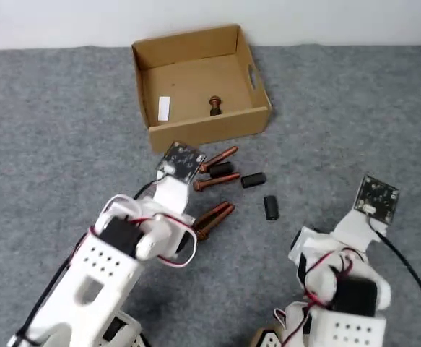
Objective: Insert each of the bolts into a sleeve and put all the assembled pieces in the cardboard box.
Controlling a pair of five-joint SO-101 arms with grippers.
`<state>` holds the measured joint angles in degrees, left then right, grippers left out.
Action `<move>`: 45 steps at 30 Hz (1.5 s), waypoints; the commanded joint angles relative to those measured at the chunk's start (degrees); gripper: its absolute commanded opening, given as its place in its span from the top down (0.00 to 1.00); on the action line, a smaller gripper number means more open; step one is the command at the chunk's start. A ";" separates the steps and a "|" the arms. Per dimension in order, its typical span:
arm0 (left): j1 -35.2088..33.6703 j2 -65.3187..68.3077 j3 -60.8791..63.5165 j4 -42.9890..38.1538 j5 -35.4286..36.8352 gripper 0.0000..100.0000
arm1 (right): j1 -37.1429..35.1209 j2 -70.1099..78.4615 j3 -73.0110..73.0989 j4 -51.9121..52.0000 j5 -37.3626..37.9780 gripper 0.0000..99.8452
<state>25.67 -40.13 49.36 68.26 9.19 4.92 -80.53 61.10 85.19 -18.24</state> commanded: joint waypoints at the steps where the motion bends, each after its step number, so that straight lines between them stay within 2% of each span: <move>1: 0.26 4.22 -5.85 1.05 -0.79 0.85 | 0.57 -4.97 0.79 -2.07 2.29 0.99; 4: 0.26 8.00 -8.48 1.41 -0.53 0.76 | 0.48 -7.60 1.32 -2.07 2.29 0.99; 15: 0.26 31.03 -19.74 1.32 -0.79 0.76 | 0.57 -8.40 1.41 -2.07 2.29 0.99; 25: 0.26 46.15 -29.67 1.32 -0.88 0.76 | 0.57 -8.92 2.20 -2.07 2.29 0.99; 32: 0.00 49.41 -31.08 1.23 -0.88 0.76 | 0.57 -9.01 2.20 -2.07 2.29 0.99; 39: -5.19 49.67 -35.30 1.58 -1.05 0.76 | 0.57 -9.01 2.29 -2.07 2.29 0.99; 45: -4.66 49.85 -32.57 1.23 -5.01 0.76 | 0.48 -9.01 2.29 -2.15 2.29 0.99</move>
<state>20.66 9.98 16.84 69.32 5.41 4.92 -89.67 63.91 84.57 -16.48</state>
